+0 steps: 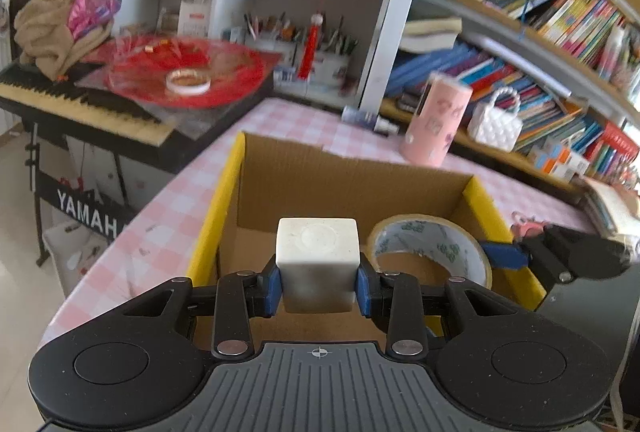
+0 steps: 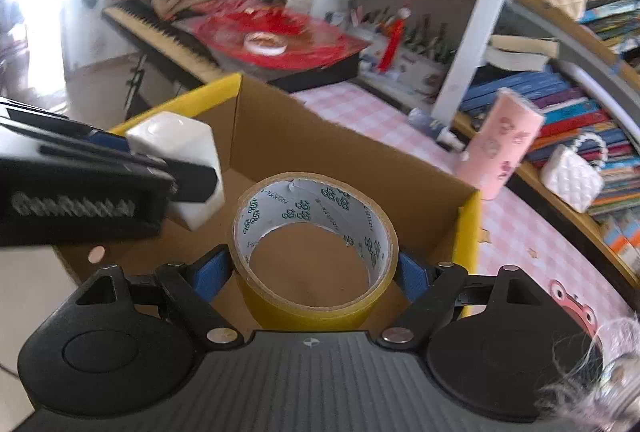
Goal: Organize objects
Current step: 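Carry the white cube with the left tool while the right tool carries the tape into the yellow box, then open the left tool releasing the cube while the right tool releases the tape in the box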
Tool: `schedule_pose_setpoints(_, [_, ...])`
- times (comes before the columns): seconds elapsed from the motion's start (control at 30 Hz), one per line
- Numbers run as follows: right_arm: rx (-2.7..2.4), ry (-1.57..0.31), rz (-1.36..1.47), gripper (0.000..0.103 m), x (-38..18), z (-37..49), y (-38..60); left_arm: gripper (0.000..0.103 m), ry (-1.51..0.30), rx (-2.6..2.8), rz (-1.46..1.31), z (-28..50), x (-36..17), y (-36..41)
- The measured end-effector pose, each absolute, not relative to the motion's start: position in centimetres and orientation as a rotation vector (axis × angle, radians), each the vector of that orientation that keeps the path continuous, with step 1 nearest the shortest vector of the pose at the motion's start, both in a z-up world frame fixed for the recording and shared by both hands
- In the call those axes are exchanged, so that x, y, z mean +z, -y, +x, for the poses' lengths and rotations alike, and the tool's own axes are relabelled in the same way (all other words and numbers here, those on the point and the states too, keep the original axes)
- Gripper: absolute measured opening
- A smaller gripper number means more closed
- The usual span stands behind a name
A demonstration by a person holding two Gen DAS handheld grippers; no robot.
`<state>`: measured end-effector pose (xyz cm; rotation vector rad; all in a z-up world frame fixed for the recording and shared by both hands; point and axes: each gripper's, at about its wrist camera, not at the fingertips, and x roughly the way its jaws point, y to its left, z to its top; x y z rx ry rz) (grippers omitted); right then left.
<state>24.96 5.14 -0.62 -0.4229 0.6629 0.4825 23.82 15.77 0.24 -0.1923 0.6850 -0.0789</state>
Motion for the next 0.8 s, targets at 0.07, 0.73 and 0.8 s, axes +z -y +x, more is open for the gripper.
schedule_pose_setpoints(0.07, [0.518, -0.680, -0.427, 0.084, -0.6, 25.7, -5.2, 0.034, -0.701, -0.076, -0.181, 24.4, -0.1, -15.5])
schedule_pose_setpoints(0.73, [0.544, -0.678, -0.479, 0.097, -0.2, 27.3, -4.9, 0.054, -0.690, -0.078, -0.141, 25.6, 0.0, -14.4])
schedule_pose_setpoints(0.8, [0.530, -0.643, -0.456, 0.096, 0.7, 26.5, -4.5, 0.064, -0.628, -0.082, -0.145, 24.5, 1.2, -14.5])
